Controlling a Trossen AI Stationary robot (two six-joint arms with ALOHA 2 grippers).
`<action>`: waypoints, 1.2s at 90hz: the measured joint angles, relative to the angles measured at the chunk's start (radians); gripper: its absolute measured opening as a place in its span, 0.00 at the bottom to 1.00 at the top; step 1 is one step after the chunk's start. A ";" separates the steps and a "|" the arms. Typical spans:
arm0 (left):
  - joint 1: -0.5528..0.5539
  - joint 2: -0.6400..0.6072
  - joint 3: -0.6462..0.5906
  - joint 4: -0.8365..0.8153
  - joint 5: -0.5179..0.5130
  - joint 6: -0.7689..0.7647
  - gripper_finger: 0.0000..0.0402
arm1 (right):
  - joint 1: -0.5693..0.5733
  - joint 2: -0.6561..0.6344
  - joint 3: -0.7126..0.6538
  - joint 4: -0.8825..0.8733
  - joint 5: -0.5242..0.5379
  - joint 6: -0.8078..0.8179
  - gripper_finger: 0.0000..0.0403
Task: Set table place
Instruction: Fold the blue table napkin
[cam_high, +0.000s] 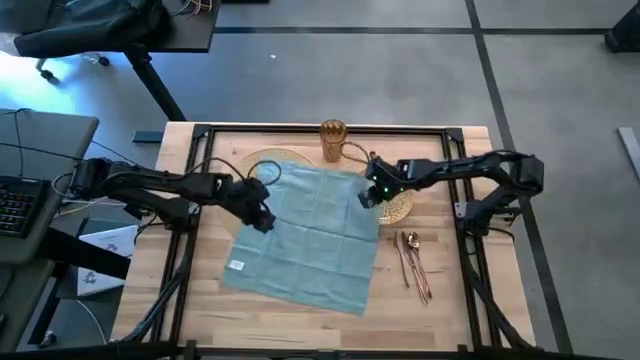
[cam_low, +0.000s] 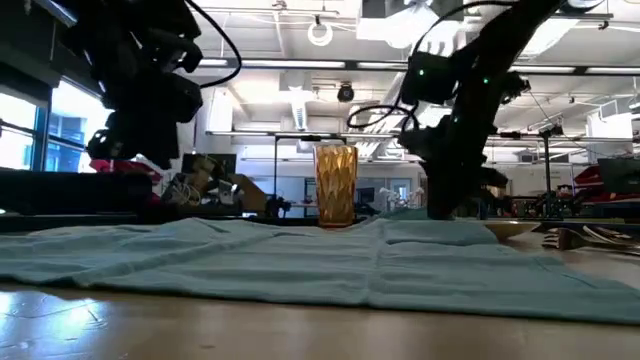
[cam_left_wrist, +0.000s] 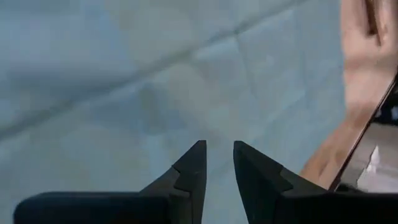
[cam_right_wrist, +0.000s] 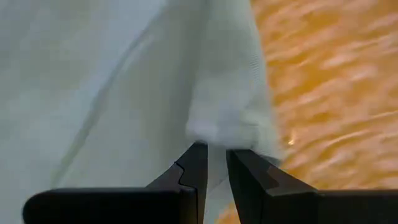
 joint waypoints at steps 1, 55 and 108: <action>-0.007 0.000 0.000 -0.002 0.000 -0.005 0.15 | -0.004 -0.005 0.000 -0.003 0.014 0.013 0.09; -0.381 -0.018 0.000 -0.013 0.229 0.076 0.15 | 0.438 -0.315 0.002 -0.001 -0.051 0.196 0.06; -0.922 -0.022 0.000 0.206 -0.263 -0.610 0.15 | 0.959 0.076 0.002 0.537 -0.010 0.135 0.13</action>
